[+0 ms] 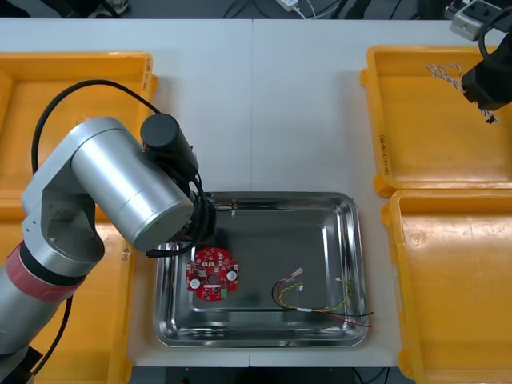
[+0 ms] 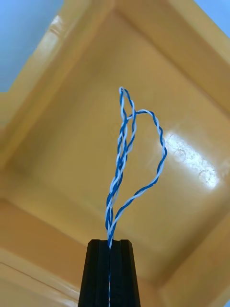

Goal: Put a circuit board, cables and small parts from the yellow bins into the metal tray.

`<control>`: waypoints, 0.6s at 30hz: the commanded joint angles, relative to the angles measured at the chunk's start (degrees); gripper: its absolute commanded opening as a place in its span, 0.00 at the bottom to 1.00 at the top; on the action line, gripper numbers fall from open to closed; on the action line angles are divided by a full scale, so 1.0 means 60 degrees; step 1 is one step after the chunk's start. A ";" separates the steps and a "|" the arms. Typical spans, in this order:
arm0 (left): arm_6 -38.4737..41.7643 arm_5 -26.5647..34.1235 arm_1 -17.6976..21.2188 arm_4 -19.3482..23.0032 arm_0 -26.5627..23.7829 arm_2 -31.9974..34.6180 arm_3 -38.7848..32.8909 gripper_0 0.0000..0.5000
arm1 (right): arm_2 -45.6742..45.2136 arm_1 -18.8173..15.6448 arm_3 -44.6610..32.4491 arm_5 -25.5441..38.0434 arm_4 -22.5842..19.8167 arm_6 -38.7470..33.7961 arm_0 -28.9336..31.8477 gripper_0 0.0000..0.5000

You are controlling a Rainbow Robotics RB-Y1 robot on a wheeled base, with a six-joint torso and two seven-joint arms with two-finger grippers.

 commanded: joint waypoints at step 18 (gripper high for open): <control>-0.0310 0.0183 0.0905 0.1710 -0.0972 0.2397 -0.1216 1.00 | 0.1455 0.0644 -0.3481 0.0043 -0.2711 -0.1493 0.0709 0.00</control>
